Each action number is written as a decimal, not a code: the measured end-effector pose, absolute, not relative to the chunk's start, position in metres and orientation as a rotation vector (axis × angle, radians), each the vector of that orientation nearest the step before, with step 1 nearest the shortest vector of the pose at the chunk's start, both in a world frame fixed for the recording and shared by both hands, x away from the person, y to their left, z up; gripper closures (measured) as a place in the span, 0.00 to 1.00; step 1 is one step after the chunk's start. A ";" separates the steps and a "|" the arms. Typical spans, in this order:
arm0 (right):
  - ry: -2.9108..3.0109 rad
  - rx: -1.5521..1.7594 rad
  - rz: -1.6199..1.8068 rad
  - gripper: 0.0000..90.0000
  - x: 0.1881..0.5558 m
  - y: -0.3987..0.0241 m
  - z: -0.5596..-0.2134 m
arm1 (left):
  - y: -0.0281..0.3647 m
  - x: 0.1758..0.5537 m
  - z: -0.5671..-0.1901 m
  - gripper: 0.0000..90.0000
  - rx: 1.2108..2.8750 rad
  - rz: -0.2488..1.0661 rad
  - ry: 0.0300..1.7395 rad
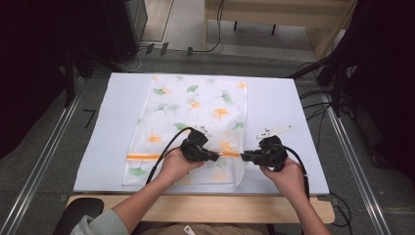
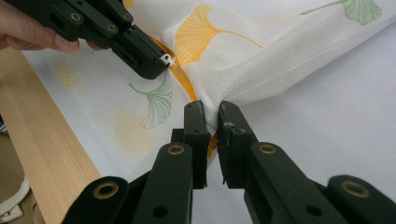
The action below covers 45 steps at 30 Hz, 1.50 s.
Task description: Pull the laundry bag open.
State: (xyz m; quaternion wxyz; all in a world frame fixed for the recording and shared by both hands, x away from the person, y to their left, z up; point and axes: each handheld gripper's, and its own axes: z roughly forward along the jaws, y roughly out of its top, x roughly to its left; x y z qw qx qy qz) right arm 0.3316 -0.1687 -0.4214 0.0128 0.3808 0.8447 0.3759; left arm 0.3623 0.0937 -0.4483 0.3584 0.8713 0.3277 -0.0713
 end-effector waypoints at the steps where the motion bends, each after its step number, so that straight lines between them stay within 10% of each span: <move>1: 2.636 1.185 1.169 0.94 0.331 -0.167 -0.422 | 0.094 0.362 -0.448 1.00 2.257 -0.174 0.842; 45: 2.650 1.185 1.176 0.94 0.336 -0.173 -0.423 | 0.129 0.363 -0.446 1.00 2.201 -0.211 0.951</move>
